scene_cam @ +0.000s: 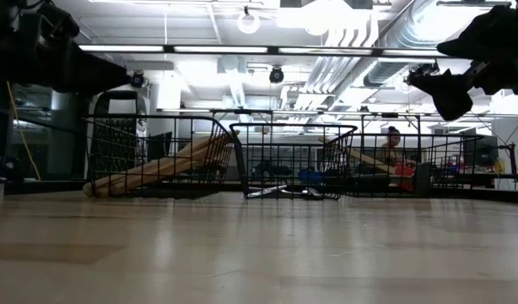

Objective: Pick & Place Kitchen Items
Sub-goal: Return to Home Position

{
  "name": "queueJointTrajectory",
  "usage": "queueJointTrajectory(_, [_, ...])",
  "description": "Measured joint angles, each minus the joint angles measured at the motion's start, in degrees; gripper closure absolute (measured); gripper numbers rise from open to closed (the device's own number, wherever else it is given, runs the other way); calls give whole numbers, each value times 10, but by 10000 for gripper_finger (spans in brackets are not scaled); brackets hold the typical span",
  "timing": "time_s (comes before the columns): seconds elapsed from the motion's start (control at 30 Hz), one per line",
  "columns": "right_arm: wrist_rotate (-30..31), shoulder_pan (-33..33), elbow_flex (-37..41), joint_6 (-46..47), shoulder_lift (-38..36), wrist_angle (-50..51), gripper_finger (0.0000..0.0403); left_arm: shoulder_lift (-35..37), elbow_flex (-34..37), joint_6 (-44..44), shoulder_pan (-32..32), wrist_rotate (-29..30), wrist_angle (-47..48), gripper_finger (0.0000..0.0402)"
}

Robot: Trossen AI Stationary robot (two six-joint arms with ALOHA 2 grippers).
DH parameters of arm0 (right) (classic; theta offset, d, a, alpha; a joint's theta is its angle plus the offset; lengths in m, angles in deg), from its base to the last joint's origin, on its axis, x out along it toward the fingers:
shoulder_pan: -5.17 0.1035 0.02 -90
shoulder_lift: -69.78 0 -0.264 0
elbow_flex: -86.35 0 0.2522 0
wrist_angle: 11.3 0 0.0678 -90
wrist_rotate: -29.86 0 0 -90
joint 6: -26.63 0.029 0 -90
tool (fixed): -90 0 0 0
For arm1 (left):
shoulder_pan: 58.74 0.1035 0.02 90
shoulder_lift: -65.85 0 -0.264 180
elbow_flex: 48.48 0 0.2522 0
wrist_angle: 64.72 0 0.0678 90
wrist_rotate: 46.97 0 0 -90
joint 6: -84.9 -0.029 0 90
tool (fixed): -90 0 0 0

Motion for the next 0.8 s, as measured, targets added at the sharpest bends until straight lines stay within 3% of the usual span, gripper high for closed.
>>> queueJointTrajectory(0.2, [0, 0, 0, -11, 0, -1, 108, 0, 20, -26, 0, -44, -40, 261])
queueJointTrajectory(0.8, [0, 0, 0, -38, 0, -6, 108, -14, 21, -25, 0, -61, -42, 261])
